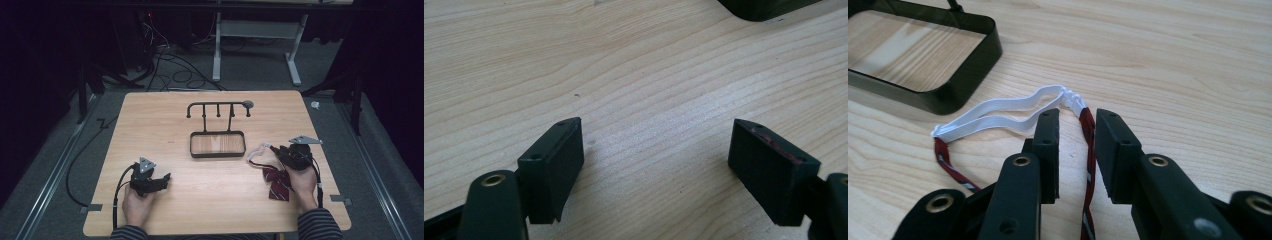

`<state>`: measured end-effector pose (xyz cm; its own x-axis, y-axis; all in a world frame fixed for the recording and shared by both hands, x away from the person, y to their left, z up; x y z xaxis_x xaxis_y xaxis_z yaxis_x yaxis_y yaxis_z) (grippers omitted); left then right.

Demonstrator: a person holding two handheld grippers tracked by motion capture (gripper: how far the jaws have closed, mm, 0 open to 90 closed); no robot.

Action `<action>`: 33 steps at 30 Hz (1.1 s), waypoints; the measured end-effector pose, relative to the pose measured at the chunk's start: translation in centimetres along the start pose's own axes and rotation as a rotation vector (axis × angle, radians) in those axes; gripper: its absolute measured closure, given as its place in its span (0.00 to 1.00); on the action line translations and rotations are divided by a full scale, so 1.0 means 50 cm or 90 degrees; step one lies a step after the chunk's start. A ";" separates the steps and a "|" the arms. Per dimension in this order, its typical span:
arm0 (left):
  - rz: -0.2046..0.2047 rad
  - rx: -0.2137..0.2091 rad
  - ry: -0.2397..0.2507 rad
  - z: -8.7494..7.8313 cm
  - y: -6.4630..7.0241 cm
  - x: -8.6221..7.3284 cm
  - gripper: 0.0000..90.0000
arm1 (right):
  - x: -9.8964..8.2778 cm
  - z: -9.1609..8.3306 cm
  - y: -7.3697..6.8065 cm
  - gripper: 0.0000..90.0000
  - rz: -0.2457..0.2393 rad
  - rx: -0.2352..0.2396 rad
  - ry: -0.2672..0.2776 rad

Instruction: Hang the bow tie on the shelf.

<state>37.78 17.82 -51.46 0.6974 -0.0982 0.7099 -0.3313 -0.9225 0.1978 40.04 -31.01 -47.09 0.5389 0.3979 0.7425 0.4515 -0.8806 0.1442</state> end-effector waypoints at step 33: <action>0.000 0.000 -0.001 0.000 0.000 0.000 0.25 | -0.011 0.061 0.017 0.90 0.021 0.009 -0.070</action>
<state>37.77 17.83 -51.45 0.6984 -0.0984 0.7089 -0.3312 -0.9225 0.1982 42.30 -31.18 -49.34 0.6283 0.3952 0.6701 0.4413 -0.8904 0.1114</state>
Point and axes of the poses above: each handheld gripper's, and its own axes: z roughly forward along the jaws, x roughly out of its top, y roughly to its right, the point moved 1 cm from there along z, roughly forward along the jaws, and after that the axes turned 14 degrees about -z, right-handed, at the moved point
